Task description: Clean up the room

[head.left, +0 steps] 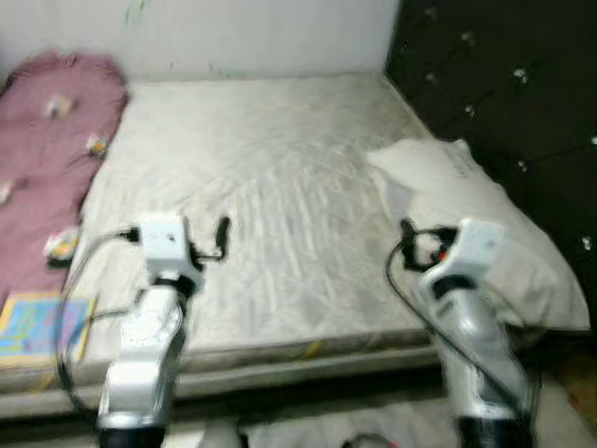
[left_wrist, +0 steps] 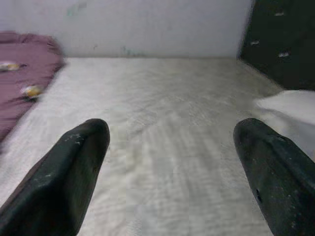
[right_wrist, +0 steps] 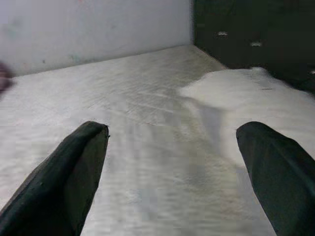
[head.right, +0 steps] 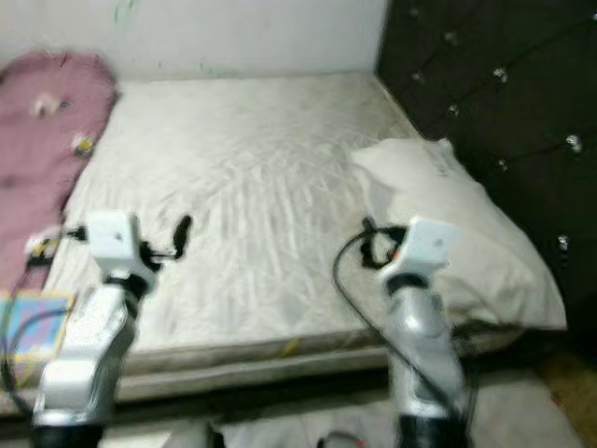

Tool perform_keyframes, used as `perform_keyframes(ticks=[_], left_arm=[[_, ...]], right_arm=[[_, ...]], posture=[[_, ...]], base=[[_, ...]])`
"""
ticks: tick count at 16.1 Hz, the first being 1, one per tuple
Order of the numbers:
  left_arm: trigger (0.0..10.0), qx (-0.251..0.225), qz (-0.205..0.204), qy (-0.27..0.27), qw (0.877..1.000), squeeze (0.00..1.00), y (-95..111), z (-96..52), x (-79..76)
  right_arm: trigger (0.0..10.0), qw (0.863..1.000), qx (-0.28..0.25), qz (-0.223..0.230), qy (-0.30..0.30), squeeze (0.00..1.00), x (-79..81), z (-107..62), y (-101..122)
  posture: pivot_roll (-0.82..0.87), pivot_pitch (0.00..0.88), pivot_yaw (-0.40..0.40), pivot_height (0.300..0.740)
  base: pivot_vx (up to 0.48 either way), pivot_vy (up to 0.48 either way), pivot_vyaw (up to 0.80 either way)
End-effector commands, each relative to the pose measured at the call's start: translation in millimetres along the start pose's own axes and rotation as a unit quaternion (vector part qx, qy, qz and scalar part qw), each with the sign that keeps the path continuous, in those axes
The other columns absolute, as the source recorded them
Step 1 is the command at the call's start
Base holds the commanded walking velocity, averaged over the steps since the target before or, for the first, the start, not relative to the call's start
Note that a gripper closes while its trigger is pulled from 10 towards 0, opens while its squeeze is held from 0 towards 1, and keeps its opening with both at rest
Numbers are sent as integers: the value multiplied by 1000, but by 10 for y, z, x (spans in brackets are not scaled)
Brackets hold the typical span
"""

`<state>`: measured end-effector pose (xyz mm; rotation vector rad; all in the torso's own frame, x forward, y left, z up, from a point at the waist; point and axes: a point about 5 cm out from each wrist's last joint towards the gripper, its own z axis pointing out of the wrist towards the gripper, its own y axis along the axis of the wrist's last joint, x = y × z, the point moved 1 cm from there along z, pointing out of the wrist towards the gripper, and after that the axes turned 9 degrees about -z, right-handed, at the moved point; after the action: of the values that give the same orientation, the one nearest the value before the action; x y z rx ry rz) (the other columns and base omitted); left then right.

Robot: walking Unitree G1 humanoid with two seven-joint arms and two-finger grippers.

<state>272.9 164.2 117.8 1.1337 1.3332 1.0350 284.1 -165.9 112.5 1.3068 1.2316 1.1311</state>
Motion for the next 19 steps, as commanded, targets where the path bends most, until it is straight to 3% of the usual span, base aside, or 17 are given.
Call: perform_keyframes(ticks=[1,19], left_arm=[[10000,-8,-1,-1,1000,0,48,13,-15],[10000,-18,-19,-16,1000,0,87,65,-103]], right_arm=[[10000,1000,-5,-9,3,0,-1,22,34],[10000,1000,-4,-11,0,0,5,84,45]], posture=[[9,0,0,740],[4,0,0,740]], base=[[0,476,0],[0,476,0]])
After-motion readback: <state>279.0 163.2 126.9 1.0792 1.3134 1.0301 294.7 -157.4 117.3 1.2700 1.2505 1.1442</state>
